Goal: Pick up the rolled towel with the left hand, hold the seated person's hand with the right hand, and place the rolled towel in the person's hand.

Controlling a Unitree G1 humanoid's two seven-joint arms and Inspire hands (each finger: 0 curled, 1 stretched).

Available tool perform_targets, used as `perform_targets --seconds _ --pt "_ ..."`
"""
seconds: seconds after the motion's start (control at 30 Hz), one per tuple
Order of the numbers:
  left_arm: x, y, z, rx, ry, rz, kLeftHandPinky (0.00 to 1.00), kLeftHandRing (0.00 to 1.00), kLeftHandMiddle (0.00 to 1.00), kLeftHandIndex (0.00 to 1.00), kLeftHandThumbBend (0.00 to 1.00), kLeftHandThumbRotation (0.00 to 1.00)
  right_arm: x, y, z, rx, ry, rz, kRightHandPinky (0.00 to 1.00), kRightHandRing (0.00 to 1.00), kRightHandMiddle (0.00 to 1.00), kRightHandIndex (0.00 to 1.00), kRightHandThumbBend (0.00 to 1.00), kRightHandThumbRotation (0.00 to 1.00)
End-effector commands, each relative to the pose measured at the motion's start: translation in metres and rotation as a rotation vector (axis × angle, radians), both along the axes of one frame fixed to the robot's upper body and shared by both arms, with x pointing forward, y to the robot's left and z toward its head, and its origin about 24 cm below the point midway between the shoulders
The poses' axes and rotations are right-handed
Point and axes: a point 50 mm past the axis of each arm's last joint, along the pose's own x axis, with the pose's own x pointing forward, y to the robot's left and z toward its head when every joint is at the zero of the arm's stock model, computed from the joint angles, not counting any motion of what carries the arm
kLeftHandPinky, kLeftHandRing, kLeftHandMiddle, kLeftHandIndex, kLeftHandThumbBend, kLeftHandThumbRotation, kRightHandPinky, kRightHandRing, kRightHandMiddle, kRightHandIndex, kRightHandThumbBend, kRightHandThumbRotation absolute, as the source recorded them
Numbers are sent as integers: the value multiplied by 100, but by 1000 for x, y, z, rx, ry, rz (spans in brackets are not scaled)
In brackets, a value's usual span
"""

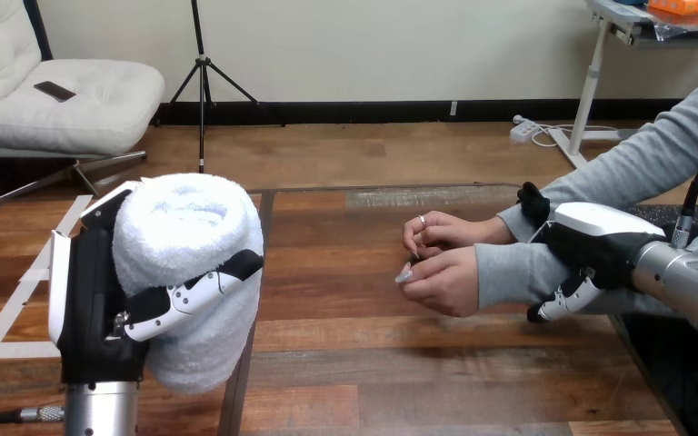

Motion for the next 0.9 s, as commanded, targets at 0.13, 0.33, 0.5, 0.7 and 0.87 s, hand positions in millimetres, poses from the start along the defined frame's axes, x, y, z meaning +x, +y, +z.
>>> perform_targets --seconds 0.13,0.33,0.5,0.7,0.87 --pt "10 -3 18 -10 -101 -10 26 31 37 42 63 0 12 9 20 30 -89 23 38 41 46 46 59 14" --pt "9 -3 18 -9 -102 -9 26 31 37 42 63 0 11 9 20 32 -101 24 38 42 47 47 59 16" --pt "10 -3 18 -7 -104 -10 27 31 37 42 63 0 12 9 20 38 -106 21 38 41 46 46 59 16" --pt "10 -3 18 -6 -105 -9 27 31 37 42 63 0 11 9 21 36 -119 29 37 41 46 46 59 17" --pt "10 -3 18 -7 -105 -8 27 31 37 42 63 0 11 9 21 41 -122 27 37 40 45 46 59 16"
